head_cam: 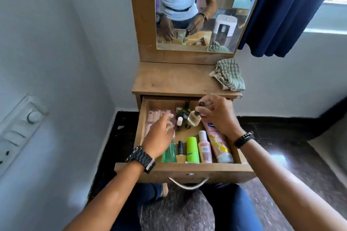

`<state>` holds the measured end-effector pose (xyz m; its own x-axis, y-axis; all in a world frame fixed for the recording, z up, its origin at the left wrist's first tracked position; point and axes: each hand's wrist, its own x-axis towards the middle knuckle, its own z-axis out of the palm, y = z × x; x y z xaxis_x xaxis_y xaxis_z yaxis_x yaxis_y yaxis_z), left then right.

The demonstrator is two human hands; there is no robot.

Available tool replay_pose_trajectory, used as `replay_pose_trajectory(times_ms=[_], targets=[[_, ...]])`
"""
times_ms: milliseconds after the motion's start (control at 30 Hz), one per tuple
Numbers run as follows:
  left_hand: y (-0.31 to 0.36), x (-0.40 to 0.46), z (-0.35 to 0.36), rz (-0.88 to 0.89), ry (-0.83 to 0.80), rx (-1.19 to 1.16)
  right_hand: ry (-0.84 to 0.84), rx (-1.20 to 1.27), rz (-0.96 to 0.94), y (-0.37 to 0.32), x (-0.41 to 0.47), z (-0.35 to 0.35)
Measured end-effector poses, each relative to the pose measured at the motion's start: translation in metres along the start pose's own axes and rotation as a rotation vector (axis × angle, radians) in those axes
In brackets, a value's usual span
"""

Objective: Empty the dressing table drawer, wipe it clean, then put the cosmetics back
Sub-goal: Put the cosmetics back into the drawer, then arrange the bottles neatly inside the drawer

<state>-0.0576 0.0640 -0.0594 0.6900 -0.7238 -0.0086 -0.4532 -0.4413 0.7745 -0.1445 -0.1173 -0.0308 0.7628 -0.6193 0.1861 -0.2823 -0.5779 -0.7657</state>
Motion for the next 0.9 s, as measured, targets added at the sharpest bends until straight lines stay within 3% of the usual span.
replay_pose_trajectory(times_ms=[100, 300, 567, 900], targets=[[-0.009, -0.018, 0.009, -0.006, 0.083, 0.191, -0.010, -0.134, 0.012, 0.009, -0.011, 0.014], [-0.017, -0.033, 0.022, -0.018, 0.131, 0.357, -0.041, -0.196, 0.019, 0.021, -0.015, 0.039], [-0.013, -0.034, 0.023, 0.042, 0.173, 0.453, -0.065, -0.224, 0.015, 0.017, -0.014, 0.059], [-0.012, -0.037, 0.020, 0.119, 0.239, 0.413, -0.028, -0.209, -0.008, 0.013, -0.022, 0.051]])
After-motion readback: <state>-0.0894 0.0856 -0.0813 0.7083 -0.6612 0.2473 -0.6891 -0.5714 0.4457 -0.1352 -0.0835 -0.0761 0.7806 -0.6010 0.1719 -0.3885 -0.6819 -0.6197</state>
